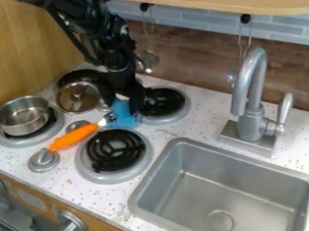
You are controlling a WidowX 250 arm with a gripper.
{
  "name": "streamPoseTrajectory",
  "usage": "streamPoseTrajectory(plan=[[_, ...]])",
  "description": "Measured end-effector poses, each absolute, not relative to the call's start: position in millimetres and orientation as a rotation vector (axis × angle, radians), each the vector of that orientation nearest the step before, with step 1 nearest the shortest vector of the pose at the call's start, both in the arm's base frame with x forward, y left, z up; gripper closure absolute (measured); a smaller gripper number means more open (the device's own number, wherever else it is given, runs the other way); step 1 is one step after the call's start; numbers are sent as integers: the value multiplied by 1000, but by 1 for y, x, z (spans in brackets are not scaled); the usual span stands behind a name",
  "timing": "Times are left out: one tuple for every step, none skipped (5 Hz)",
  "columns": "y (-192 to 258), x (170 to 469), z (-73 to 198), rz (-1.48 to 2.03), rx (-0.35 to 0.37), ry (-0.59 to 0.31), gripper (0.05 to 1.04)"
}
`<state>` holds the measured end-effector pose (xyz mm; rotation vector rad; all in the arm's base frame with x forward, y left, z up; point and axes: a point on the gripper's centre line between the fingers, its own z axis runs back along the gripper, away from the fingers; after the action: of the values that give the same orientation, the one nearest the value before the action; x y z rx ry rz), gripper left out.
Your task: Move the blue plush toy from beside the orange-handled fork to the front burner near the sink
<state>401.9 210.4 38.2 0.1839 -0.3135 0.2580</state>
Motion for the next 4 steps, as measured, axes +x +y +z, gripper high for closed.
streamPoseTrajectory(plan=[[213, 406, 31, 261, 178, -293, 82], [216, 410, 23, 269, 177, -271, 82], [216, 409, 18, 269, 176, -257, 134], [219, 410, 18, 280, 195, -272, 321]])
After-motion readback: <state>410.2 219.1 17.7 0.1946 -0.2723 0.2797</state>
